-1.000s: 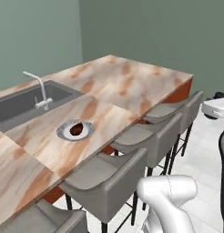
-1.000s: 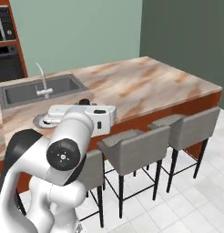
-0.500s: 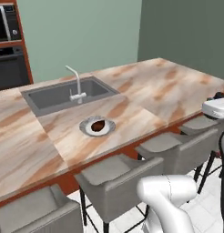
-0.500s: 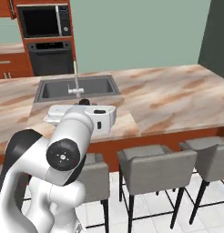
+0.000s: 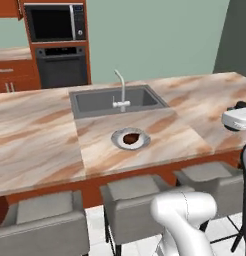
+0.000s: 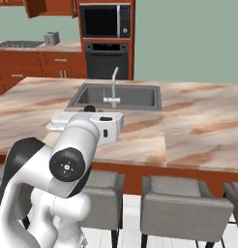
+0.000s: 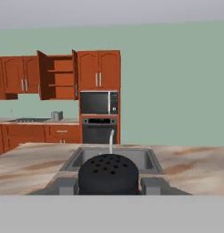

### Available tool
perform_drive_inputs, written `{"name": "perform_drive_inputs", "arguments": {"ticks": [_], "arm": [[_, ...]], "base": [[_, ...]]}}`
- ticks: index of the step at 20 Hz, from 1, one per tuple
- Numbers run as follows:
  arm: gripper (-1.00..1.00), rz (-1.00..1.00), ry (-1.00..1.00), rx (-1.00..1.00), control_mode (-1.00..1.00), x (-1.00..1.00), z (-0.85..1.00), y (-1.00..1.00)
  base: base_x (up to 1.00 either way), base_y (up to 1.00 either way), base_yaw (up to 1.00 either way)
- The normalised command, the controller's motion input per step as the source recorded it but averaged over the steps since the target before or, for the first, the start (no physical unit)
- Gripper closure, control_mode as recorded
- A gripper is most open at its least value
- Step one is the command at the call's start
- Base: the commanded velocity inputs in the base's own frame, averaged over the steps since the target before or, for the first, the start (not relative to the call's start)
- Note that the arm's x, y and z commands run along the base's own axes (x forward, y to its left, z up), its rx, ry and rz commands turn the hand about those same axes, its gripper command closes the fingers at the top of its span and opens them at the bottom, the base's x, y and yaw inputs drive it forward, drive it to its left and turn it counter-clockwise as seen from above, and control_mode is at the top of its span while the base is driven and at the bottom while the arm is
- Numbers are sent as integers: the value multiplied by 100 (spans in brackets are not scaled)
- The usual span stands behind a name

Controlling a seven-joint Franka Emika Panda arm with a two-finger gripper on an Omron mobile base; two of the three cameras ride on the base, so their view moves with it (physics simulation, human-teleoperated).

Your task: Retrieve the shaker from the cabinet and place it next the steak on a plate on the dining table.

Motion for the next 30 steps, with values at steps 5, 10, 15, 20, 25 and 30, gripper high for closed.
{"name": "perform_drive_inputs", "arguments": {"ticks": [5,10,15,20,25,30], "arm": [[100,0,0,0,100,0,0,0],[100,0,0,0,100,0,0,0],[100,0,0,0,100,0,0,0],[100,0,0,0,100,0,0,0],[100,0,0,0,100,0,0,0],[100,0,0,0,100,0,0,0]], "base": [[77,-55,46],[74,-55,46],[68,-54,46],[21,-6,16],[0,0,0],[9,-2,0]]}}
